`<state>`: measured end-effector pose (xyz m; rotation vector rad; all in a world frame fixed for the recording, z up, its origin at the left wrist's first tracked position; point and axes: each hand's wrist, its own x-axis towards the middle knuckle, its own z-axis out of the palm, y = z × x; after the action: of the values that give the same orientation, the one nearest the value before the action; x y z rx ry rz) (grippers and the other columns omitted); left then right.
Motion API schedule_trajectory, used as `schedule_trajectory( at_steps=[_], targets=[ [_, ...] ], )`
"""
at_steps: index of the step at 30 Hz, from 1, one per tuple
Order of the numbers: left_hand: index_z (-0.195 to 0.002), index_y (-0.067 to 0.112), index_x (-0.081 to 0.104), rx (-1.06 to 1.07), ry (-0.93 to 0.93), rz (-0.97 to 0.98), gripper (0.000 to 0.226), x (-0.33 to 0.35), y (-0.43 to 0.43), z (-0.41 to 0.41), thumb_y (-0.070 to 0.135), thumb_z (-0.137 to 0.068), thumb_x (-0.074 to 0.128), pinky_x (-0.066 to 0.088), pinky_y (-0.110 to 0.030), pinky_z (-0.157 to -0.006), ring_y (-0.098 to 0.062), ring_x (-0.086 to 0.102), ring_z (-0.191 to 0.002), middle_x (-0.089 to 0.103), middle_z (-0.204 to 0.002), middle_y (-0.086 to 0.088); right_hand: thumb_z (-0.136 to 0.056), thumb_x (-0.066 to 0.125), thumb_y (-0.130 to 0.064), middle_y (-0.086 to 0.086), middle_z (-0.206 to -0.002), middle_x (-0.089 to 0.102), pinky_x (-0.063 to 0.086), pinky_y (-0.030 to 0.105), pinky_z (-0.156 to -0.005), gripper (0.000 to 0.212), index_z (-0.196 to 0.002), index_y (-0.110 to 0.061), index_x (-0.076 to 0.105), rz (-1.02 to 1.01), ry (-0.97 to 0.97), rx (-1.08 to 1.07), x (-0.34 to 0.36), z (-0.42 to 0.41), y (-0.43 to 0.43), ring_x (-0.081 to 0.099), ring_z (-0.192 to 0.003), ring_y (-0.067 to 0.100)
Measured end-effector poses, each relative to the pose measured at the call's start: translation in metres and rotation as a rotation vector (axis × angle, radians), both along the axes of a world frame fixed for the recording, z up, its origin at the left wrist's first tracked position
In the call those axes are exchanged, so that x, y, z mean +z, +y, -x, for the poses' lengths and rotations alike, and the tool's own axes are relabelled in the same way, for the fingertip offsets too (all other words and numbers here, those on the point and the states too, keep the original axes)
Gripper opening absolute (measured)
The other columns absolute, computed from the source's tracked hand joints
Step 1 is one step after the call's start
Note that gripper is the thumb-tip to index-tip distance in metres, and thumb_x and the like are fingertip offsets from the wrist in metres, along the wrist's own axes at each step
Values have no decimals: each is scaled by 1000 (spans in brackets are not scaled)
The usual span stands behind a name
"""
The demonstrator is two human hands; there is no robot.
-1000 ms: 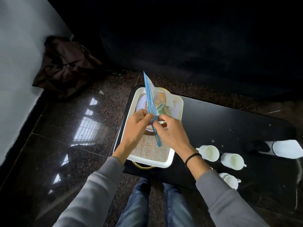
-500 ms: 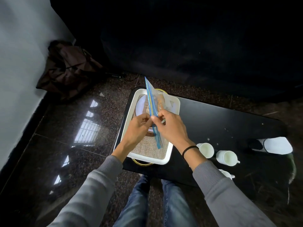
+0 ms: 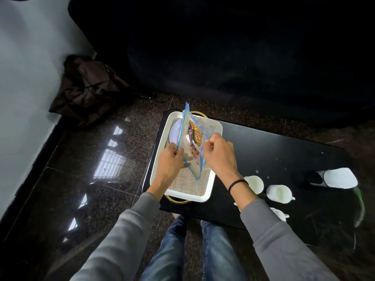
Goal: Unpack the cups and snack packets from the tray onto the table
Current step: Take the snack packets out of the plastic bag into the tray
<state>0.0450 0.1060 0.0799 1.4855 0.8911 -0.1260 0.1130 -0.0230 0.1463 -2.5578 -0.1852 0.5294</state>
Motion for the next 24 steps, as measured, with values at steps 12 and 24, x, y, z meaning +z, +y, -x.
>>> schedule_trajectory(
  at_steps=[12,24],
  targets=[
    [-143,14,36,-416,142,-826,69,16,16,-11,41,-90,72,53,-45,-76,-34,68,-106,57,-137,-4,-101,52,-18,6,-91,63,46,33,-57,9,-96,-12,49,68,-243,228,8,7,-14,66,-80,29],
    [-136,15,49,-418,238,-867,37,2,58,-12,17,-99,53,48,-45,-75,-44,65,-100,71,-113,-20,-100,54,-16,8,-89,66,28,22,-51,11,-102,-6,57,73,-319,180,9,2,-28,47,-65,18]
  ],
)
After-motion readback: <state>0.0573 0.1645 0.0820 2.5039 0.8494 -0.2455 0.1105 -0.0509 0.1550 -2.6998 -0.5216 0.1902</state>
